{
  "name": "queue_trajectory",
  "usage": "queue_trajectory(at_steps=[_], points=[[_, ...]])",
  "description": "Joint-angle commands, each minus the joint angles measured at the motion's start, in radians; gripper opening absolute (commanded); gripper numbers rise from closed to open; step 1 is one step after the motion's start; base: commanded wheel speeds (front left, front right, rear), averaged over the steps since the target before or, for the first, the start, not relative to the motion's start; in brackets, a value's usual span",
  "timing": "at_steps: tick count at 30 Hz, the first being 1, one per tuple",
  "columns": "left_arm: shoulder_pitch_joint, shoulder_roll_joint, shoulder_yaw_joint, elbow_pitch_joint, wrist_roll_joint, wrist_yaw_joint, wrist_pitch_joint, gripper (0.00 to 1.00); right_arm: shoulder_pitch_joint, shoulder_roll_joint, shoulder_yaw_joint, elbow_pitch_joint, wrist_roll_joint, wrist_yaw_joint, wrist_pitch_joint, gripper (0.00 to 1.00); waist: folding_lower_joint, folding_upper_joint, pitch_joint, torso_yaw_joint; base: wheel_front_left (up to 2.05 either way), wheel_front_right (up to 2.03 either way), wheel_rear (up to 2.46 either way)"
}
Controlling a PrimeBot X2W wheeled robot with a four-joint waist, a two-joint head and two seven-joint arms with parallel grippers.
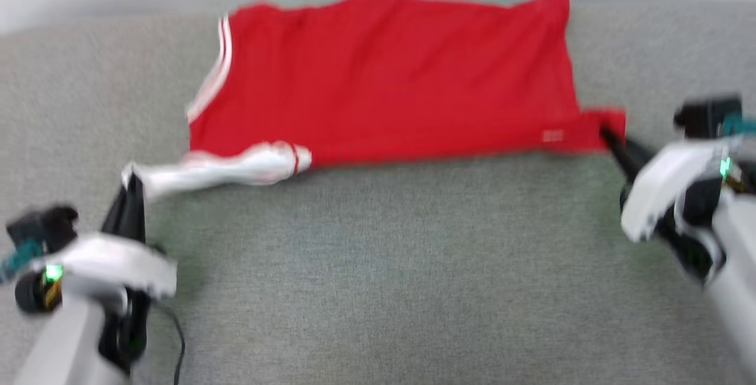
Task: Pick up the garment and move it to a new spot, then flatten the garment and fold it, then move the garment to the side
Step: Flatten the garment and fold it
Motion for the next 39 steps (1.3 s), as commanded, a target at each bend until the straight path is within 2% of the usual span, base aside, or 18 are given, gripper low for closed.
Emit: queue_trajectory(at_steps=[1, 9, 17, 22, 26, 30, 39], points=[[0.064, 0.019, 0.008, -0.037, 0.001, 0.029, 0.013, 0.0, 0.064, -0.02, -0.018, -0.021, 0.001, -0.002, -0.005, 0.0, 0.0001, 0.0, -0.057, -0.005, 0.0, 0.0, 0.0], [0.409, 0.043, 0.034, -0.329, -0.029, 0.172, 0.101, 0.0, 0.384, -0.038, -0.124, -0.207, -0.039, -0.002, 0.04, 0.0, 0.0001, 0.0, -0.155, 0.003, 0.0, 0.0, 0.0], [0.646, 0.062, 0.033, -0.555, -0.052, 0.275, 0.198, 0.0, 0.68, 0.027, -0.286, -0.439, -0.114, -0.002, 0.17, 0.0, 0.0001, 0.0, -0.236, 0.029, 0.0, 0.0, 0.0], [0.703, 0.076, 0.043, -0.659, -0.047, 0.32, 0.226, 0.0, 0.818, 0.089, -0.395, -0.595, -0.164, -0.002, 0.293, 0.0, 0.0001, 0.0, -0.243, 0.04, 0.0, 0.0, 0.0], [0.663, 0.073, 0.037, -0.699, -0.047, 0.32, 0.232, 0.0, 0.861, 0.146, -0.462, -0.706, -0.206, -0.002, 0.385, 0.0, 0.0001, 0.0, -0.225, 0.039, 0.0, 0.0, 0.0], [0.584, 0.071, 0.017, -0.681, -0.036, 0.299, 0.237, 0.0, 0.82, 0.18, -0.491, -0.761, -0.239, -0.002, 0.44, 0.0, 0.0001, 0.0, -0.199, 0.031, 0.0, 0.0, 0.0], [0.347, 0.042, -0.025, -0.555, -0.015, 0.244, 0.224, 0.0, 0.625, 0.187, -0.475, -0.679, -0.273, -0.002, 0.442, 0.0, 0.0001, 0.0, -0.092, 0.008, 0.0, 0.0, 0.0]])
